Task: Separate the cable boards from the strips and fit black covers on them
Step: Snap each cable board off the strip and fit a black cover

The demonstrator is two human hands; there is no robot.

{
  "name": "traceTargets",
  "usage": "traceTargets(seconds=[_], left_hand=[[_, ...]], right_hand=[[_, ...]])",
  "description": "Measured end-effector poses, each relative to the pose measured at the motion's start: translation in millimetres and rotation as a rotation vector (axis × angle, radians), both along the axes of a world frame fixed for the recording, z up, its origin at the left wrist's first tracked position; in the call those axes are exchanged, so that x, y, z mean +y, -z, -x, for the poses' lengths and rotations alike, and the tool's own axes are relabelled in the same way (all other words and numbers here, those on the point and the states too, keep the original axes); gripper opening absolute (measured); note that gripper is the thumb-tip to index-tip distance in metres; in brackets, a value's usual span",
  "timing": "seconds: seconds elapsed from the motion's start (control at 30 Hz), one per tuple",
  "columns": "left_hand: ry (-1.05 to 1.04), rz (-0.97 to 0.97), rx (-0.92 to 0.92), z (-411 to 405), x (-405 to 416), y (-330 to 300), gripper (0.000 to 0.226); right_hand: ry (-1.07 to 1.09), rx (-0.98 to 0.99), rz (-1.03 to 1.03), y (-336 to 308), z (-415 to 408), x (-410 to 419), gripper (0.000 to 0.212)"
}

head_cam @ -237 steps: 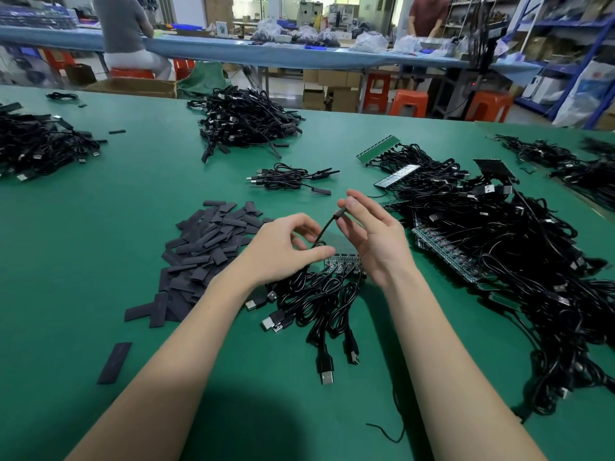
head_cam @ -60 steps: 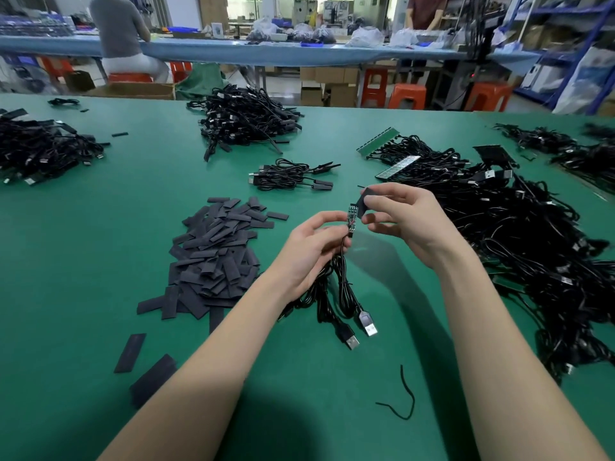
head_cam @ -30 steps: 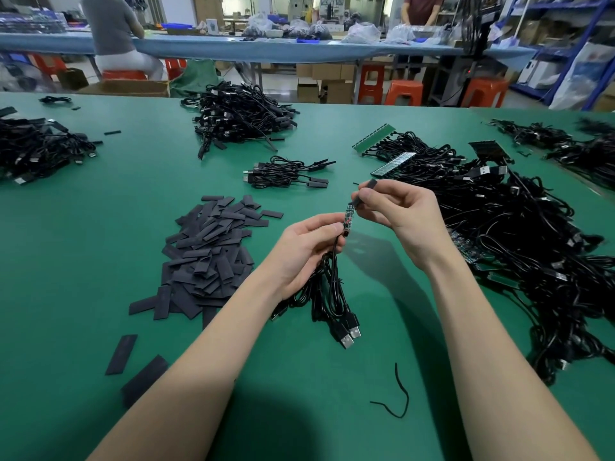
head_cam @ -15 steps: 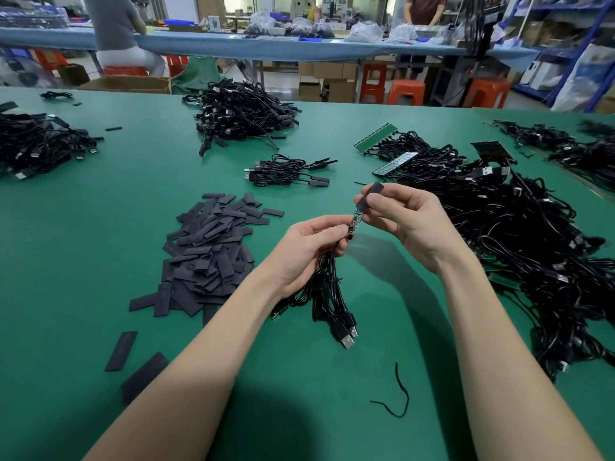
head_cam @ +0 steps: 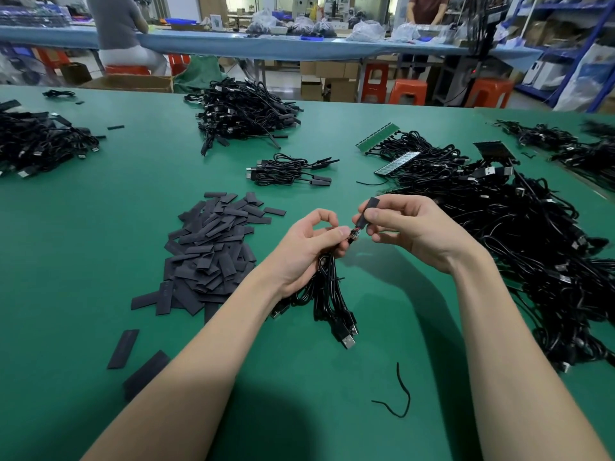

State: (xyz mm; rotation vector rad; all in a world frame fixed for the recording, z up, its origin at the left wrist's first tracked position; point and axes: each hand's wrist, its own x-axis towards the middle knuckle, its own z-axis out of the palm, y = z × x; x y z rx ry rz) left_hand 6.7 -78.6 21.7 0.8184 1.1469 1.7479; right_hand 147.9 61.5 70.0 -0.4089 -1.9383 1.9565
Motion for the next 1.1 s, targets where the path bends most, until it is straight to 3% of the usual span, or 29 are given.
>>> traceTargets(seconds=[0.23,0.37,0.53,0.7,1.1], left_hand=[[-0.007,0.004,0.011,-1.8,1.0,-0.5,0.015],[-0.006,0.002,0.005,-2.2,1.2,-0.6,0.014],[0.013,-0.019,-0.026,-0.4,-0.3,-0.6,0.013],[0.000,-0.023,-0.028,1.1,-0.5,0.8,0.012],[-0.175,-0.030,0.167,-4.8,5.0,5.3,0.015]], right_hand=[[-0.015,0.017,-0.047,-2.4,-1.0,-1.3,0.036],[0.014,0.026,-0.032,0.0,-1.3,-0.7,0.028],[0.030,0.065,0.160,7.6,3.5,-5.9,0.020],[-0.007,0.009,0.090,4.7,3.8,-10.3,0.018],[0.154,0.103,0.236,16.6,10.2,-3.0,0.026]])
